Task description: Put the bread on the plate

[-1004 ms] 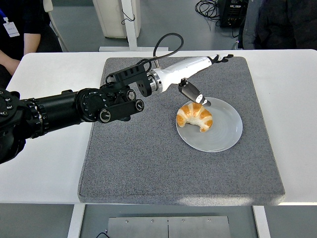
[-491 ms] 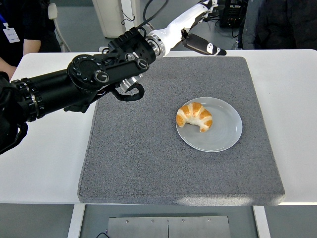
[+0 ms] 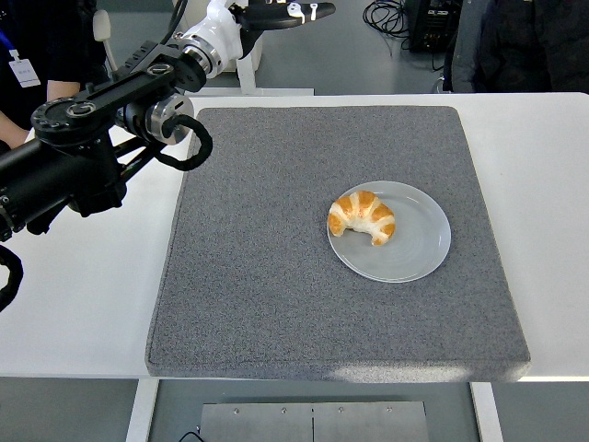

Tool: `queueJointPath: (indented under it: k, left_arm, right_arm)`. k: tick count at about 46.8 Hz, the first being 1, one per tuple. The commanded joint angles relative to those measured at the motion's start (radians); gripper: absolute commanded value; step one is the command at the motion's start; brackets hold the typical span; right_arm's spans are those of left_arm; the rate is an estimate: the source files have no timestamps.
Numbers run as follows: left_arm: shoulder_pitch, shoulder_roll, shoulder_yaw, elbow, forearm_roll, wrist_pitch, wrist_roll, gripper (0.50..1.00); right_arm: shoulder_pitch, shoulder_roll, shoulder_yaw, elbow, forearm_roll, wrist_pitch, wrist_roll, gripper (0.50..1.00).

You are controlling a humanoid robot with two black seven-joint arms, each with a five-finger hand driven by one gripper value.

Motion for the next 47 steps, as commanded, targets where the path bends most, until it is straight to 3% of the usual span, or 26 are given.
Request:
queueJointPath:
  k: [1, 21, 32, 47]
  left_arm:
    - [0.029, 0.011, -0.043, 0.0, 0.001, -0.002, 0.004, 0.975]
    - [0.212, 0.031, -0.203, 0.0, 0.001, -0.014, -0.01, 0.975]
    - [0.295, 0.028, -0.201, 0.006, 0.007, -0.016, -0.129, 0.975]
    - [0.342, 0.033, -0.204, 0.007, -0.001, -0.036, -0.137, 0.975]
  right_arm:
    - [-0.001, 0.0, 0.0, 0.0, 0.0, 0.0, 0.0, 1.0]
    - [-0.001, 0.0, -0.001, 0.0, 0.0, 0.0, 0.0, 1.0]
    - [0.001, 0.0, -0.001, -0.001, 0.0, 0.0, 0.0, 1.0]
    - [0.001, 0.0, -0.001, 0.0, 0.0, 0.0, 0.0, 1.0]
